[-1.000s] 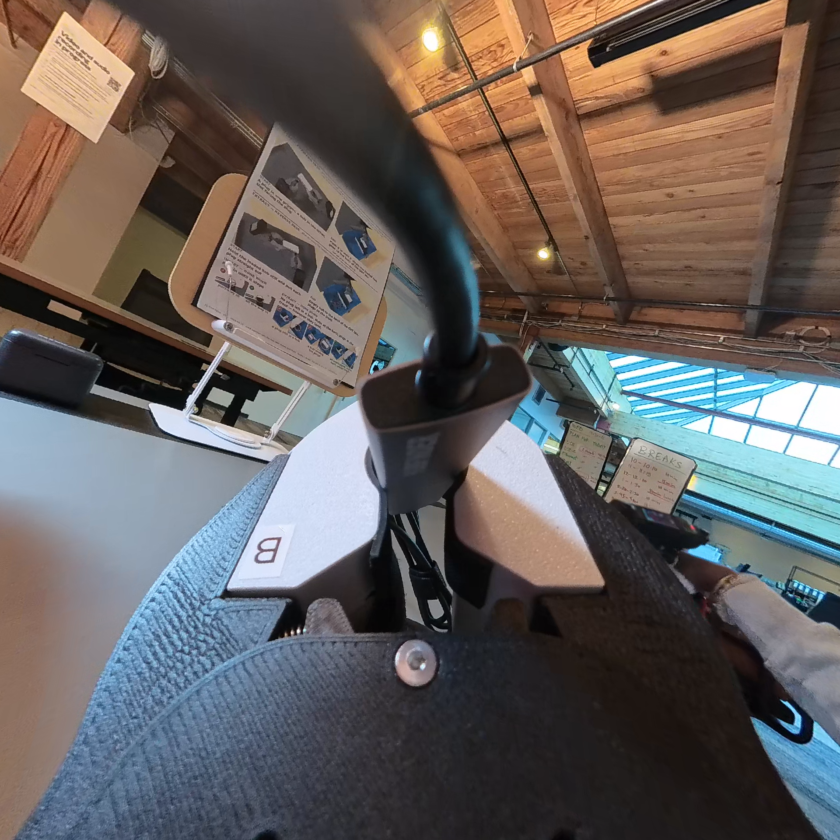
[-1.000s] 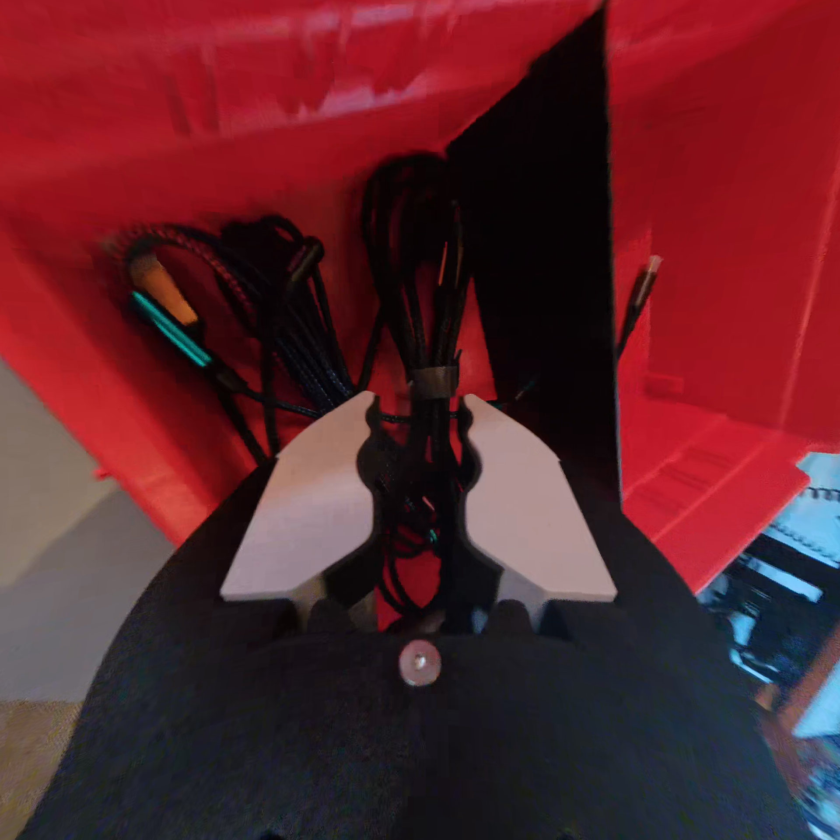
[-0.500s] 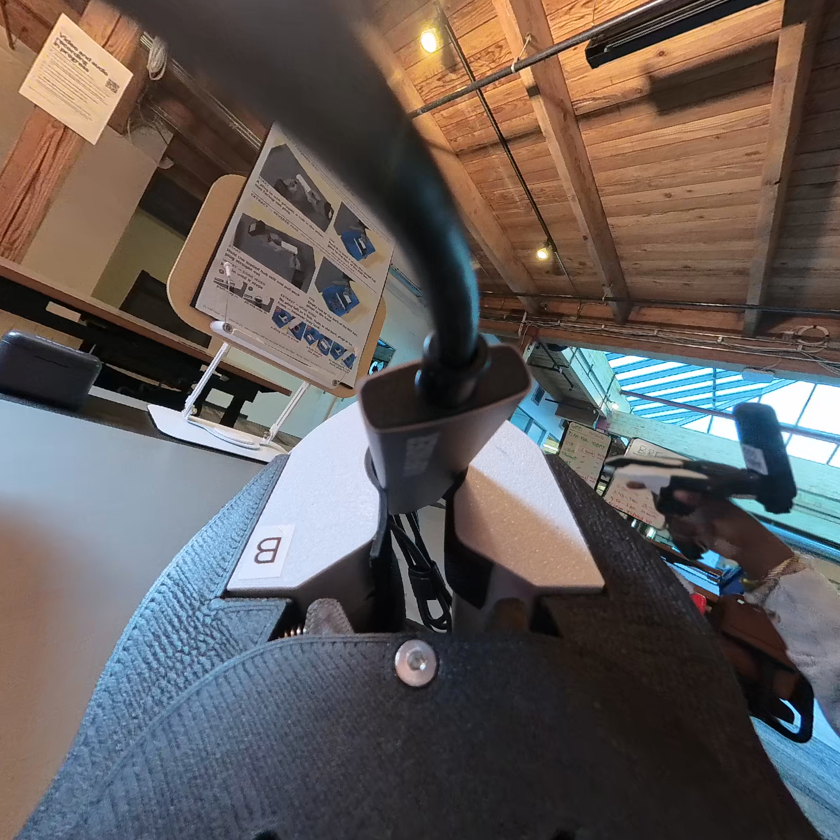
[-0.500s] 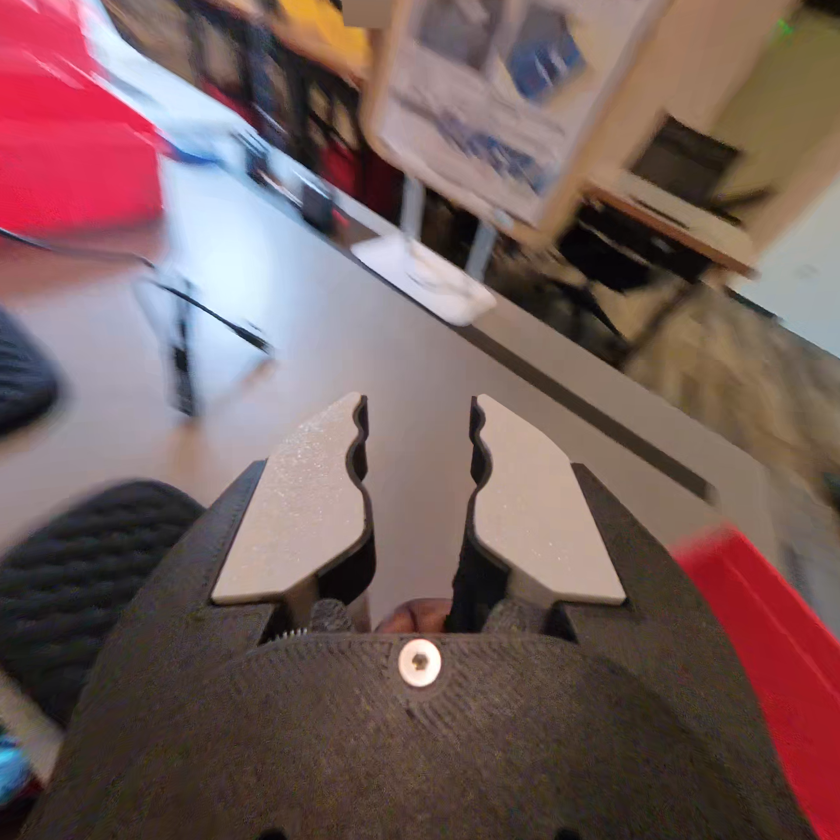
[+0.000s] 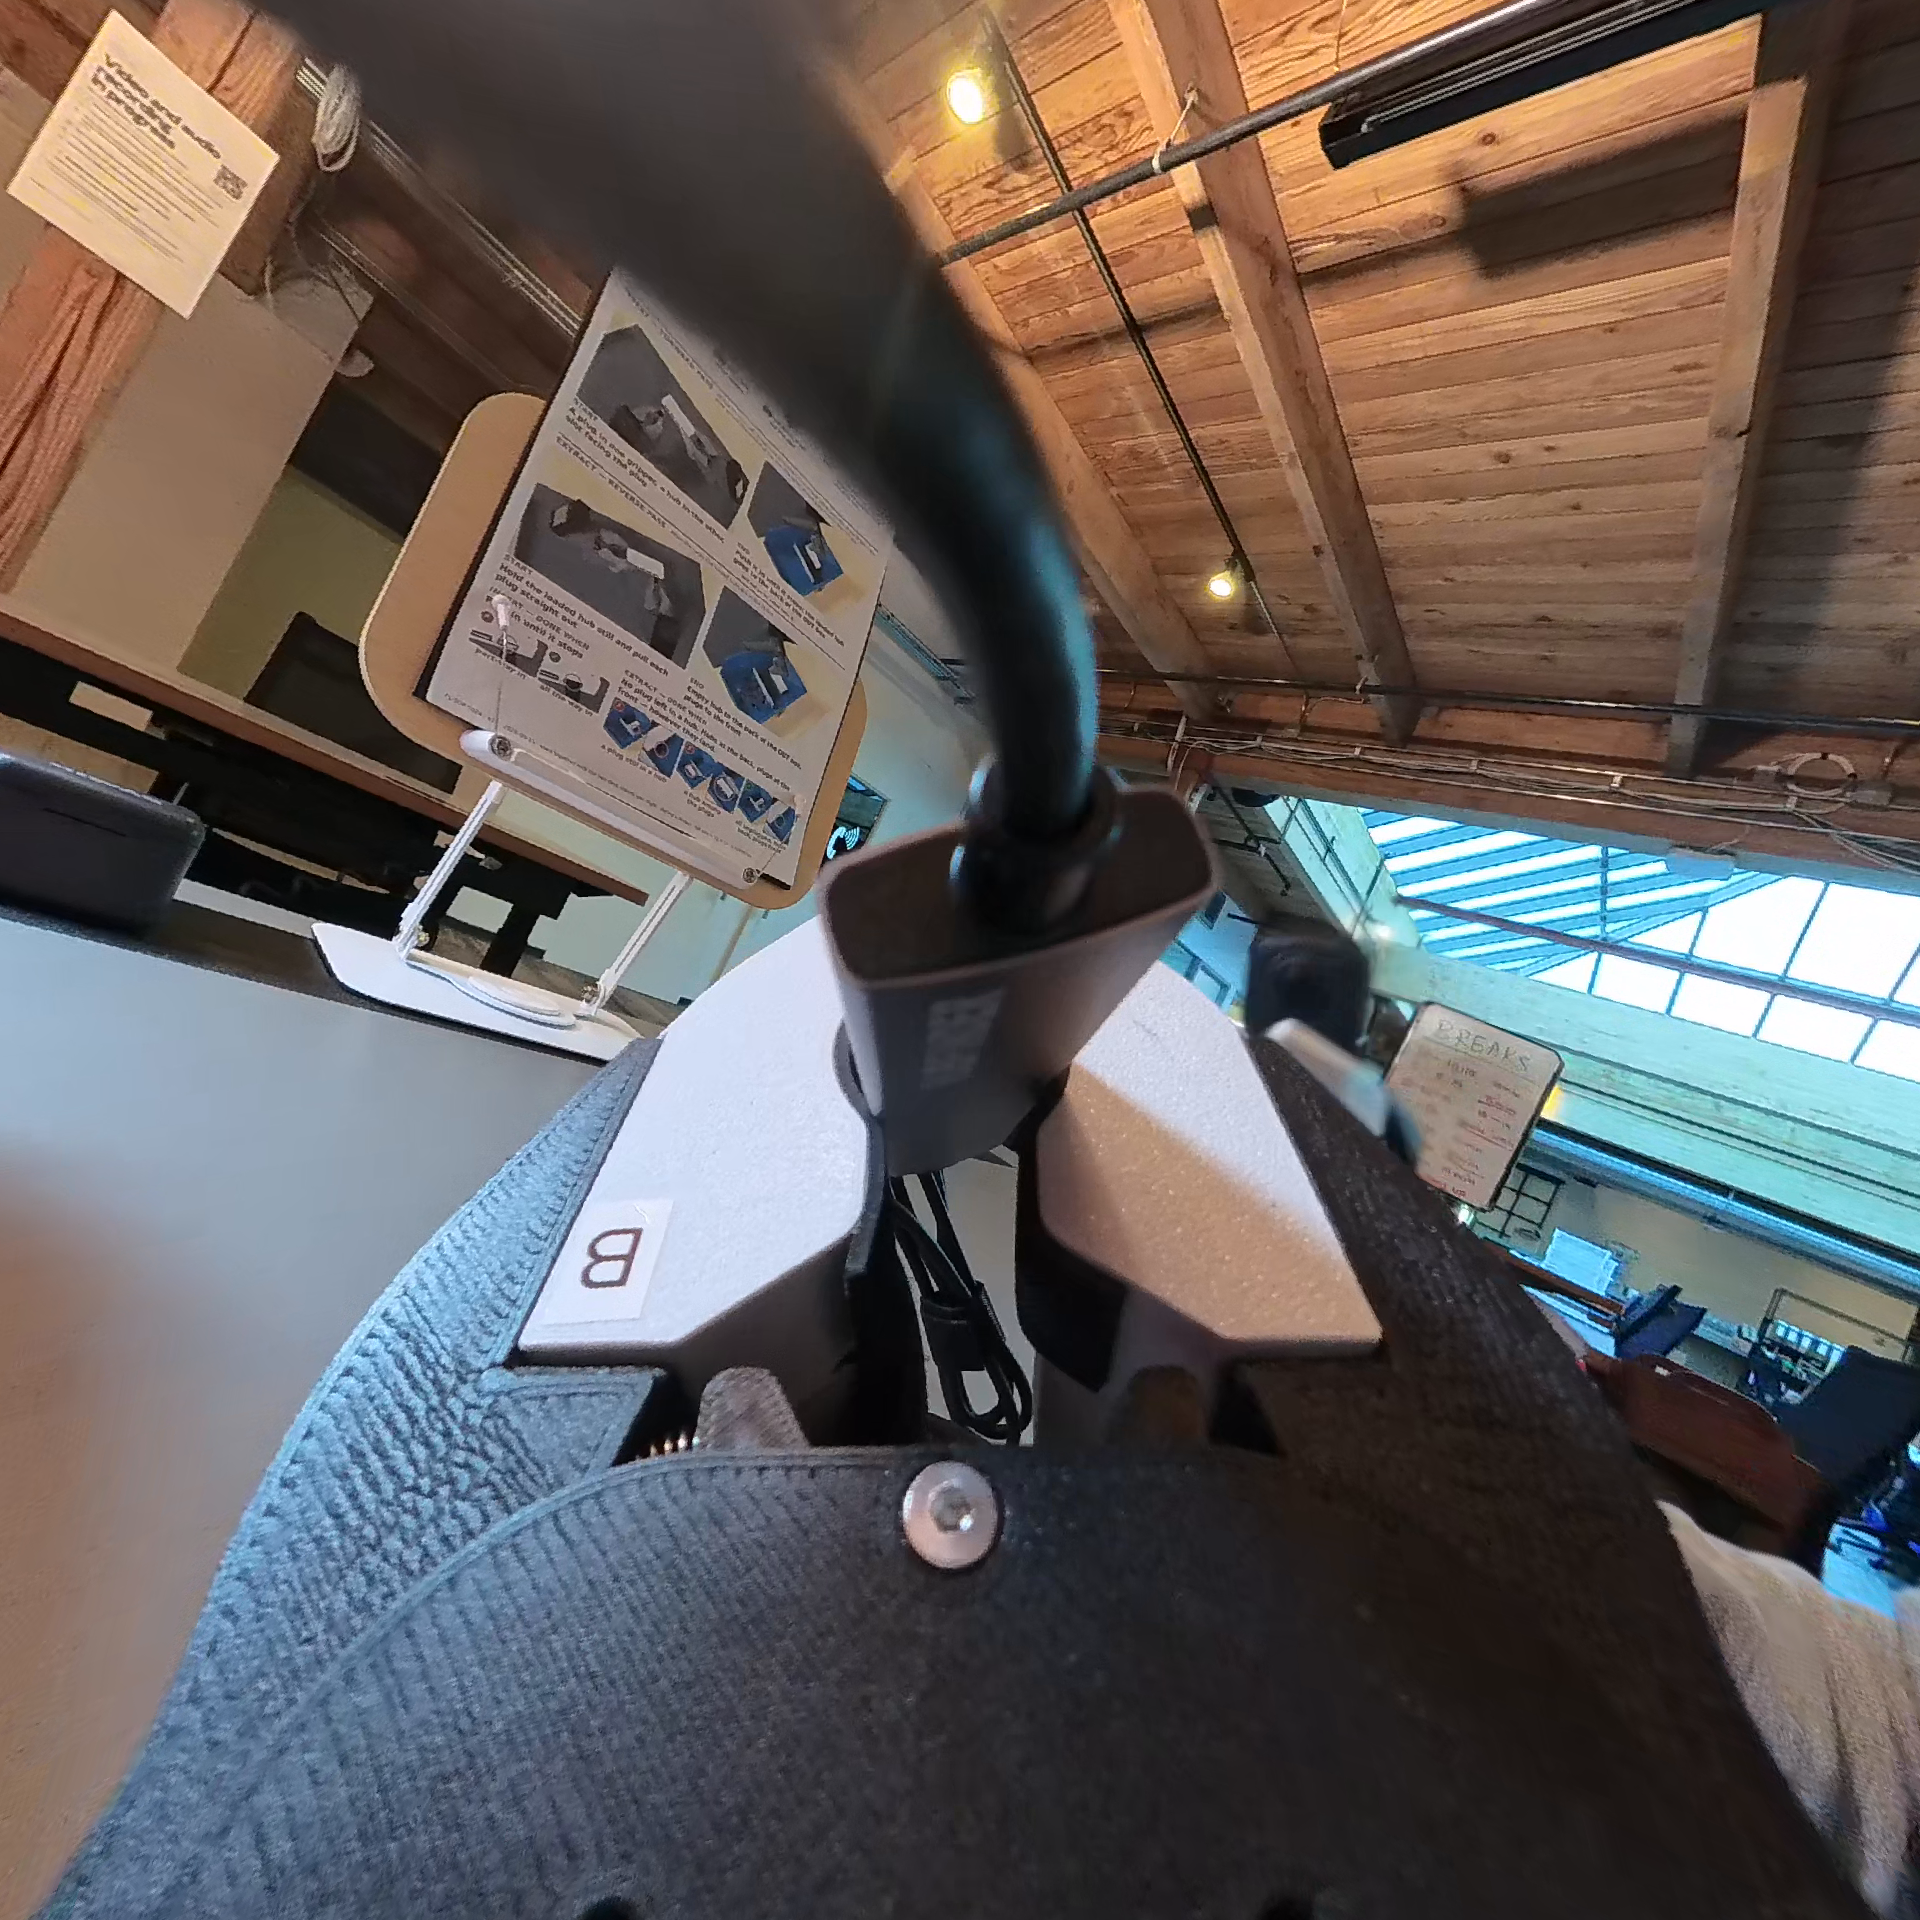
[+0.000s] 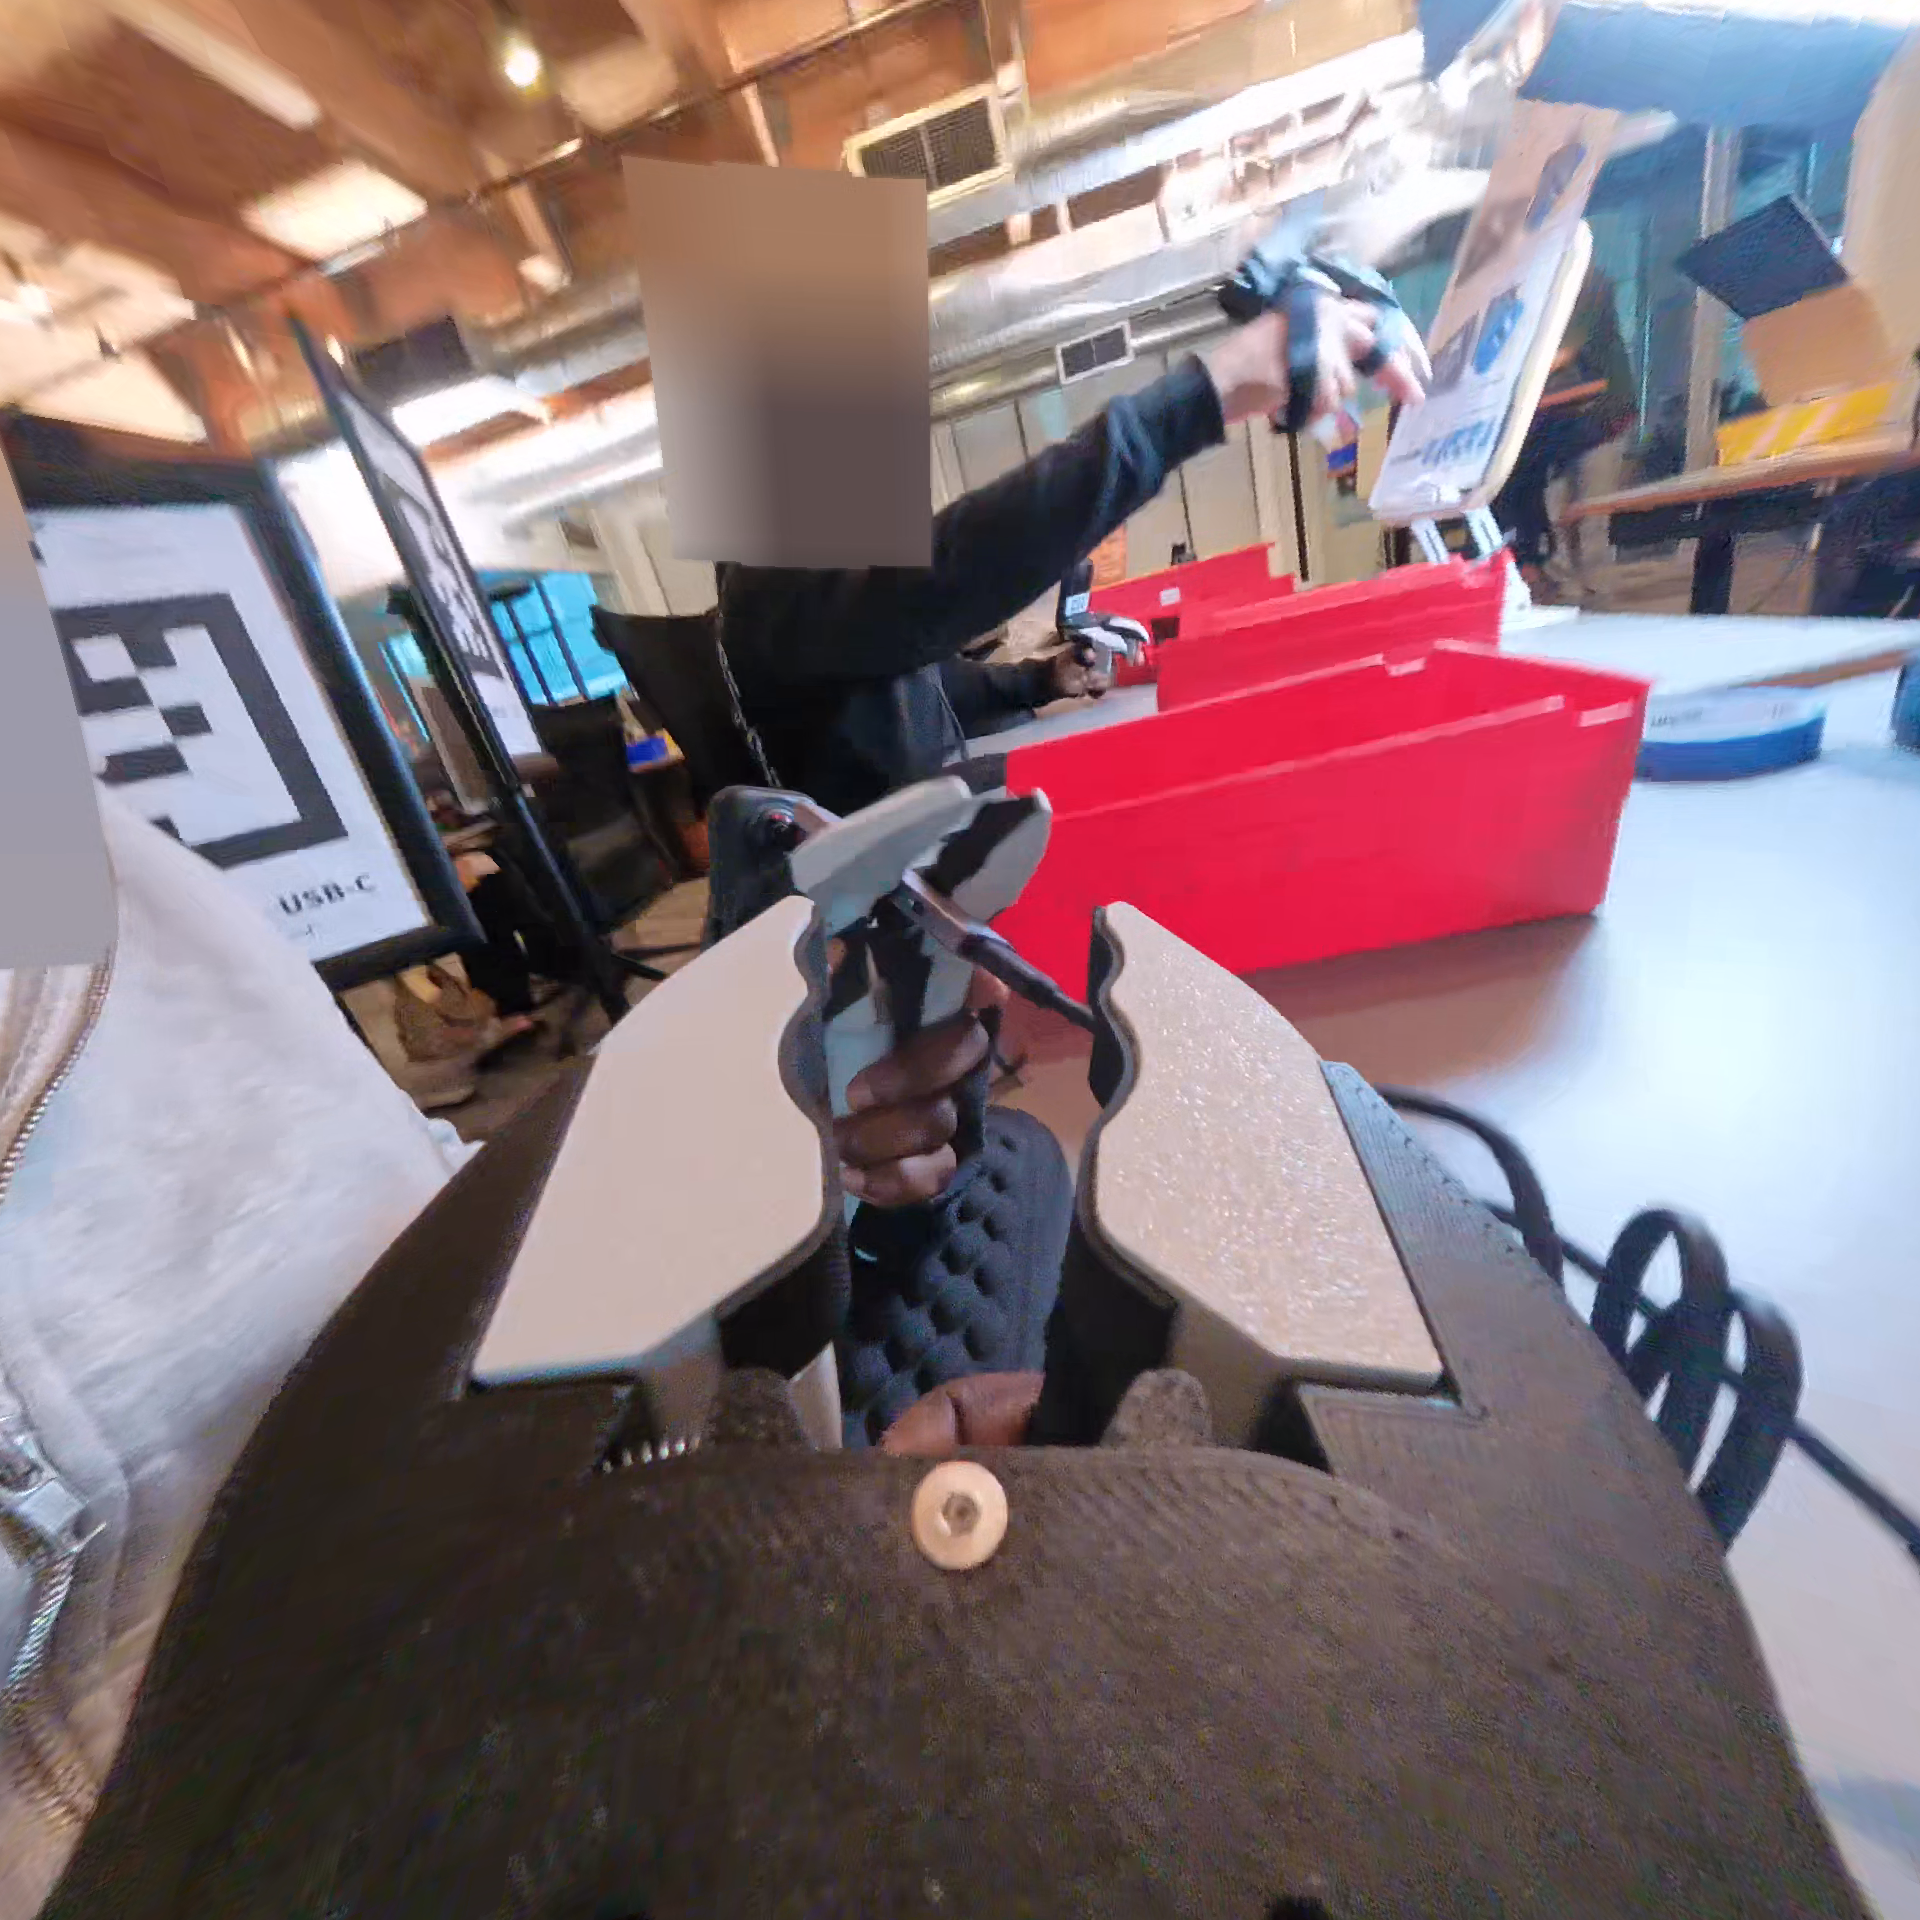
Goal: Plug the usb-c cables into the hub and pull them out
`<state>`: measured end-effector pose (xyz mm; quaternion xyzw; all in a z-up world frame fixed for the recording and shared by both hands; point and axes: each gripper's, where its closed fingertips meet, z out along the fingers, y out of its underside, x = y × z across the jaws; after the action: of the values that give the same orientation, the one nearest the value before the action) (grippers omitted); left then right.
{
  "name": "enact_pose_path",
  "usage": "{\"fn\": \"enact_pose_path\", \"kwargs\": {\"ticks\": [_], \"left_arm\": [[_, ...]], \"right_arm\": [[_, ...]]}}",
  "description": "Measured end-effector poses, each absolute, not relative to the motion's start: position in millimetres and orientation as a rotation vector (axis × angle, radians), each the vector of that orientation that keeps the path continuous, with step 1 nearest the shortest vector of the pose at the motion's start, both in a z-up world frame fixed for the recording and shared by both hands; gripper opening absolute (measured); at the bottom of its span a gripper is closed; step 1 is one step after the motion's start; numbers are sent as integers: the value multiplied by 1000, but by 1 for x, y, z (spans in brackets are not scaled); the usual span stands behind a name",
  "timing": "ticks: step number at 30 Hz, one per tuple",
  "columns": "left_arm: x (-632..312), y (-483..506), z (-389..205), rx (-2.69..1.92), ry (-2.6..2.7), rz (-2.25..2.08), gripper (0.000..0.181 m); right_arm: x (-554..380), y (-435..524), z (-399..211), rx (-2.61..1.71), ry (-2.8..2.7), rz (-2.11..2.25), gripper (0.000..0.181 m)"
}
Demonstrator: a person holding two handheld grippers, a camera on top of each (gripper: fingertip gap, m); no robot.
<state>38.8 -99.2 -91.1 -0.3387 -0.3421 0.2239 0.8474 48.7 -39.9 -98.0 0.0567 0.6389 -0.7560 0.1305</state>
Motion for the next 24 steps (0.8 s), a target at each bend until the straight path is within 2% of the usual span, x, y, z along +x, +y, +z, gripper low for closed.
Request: {"fn": "enact_pose_path", "kwargs": {"ticks": [2,5,12,21,24], "left_arm": [[40,-98,-91,-716,-715,466,20],[41,-96,-90,-727,-705,458,21],[51,-79,-86,-796,-615,460,21],[58,-60,-86,-893,-536,477,21],[63,-52,-86,-931,-494,481,20]], "right_arm": [[50,-38,-109,142,1882,-2153,55],[40,-29,-121,113,2002,-2253,54],[62,-42,-133,7,2072,-2152,60],[63,-45,-142,-70,2235,-2179,57],[62,-46,-147,-114,2342,-2187,51]]}}
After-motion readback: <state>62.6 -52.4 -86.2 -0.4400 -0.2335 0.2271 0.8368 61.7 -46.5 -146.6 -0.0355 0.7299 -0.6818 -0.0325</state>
